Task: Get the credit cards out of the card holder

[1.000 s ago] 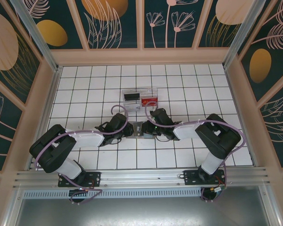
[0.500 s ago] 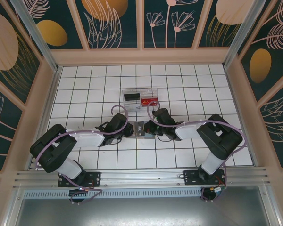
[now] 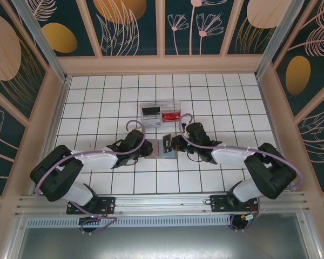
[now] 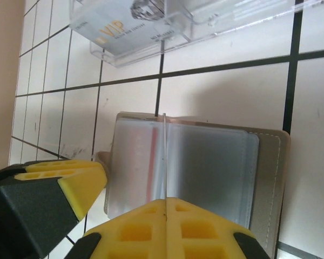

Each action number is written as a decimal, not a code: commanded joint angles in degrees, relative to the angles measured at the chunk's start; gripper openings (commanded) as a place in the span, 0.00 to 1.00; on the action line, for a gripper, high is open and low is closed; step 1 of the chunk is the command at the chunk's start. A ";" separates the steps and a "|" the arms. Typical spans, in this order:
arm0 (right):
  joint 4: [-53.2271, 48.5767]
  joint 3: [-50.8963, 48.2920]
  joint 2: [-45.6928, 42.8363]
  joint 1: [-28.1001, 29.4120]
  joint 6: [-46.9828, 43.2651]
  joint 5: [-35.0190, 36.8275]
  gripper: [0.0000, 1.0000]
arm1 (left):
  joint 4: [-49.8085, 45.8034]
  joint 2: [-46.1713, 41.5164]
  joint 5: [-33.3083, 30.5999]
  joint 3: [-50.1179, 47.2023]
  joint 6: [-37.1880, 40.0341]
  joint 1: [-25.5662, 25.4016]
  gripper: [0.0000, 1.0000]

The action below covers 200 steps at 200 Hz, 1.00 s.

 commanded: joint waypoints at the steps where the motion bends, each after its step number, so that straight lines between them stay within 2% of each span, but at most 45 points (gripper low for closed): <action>1: -5.00 2.02 -3.83 0.11 -5.65 2.59 0.00 | -2.50 -5.17 -1.04 -0.06 0.34 0.02 0.26; 12: -6.73 3.06 -5.37 0.75 -8.11 4.18 0.00 | -3.27 -7.93 -2.14 -0.36 0.36 -0.01 0.31; 48: -12.81 8.70 -8.21 4.61 -17.84 13.05 0.00 | -4.97 -17.30 -6.25 -3.15 0.01 0.07 0.64; 85: -11.76 12.58 -8.89 8.11 -30.13 17.60 0.00 | -5.52 -25.16 -8.83 -6.86 -0.86 0.05 0.83; 103: -12.65 15.57 -7.51 8.85 -35.43 18.40 0.00 | -5.95 -27.87 -9.45 -8.30 -1.13 0.07 0.86; 109: -13.37 16.90 -6.61 9.00 -37.38 18.42 0.00 | -6.22 -28.54 -9.65 -8.62 -1.21 0.12 0.91; 146: -19.17 25.99 1.19 9.58 -51.04 23.61 0.00 | -8.28 -32.70 -11.58 -10.00 -1.51 0.07 0.94; 150: -19.54 26.87 2.00 9.68 -52.65 24.51 0.00 | -8.57 -33.17 -11.93 -10.12 -1.52 0.07 0.98; 200: -17.18 30.69 8.23 10.05 -75.72 28.17 0.00 | -11.29 -41.51 -15.33 -12.53 -1.48 0.07 0.99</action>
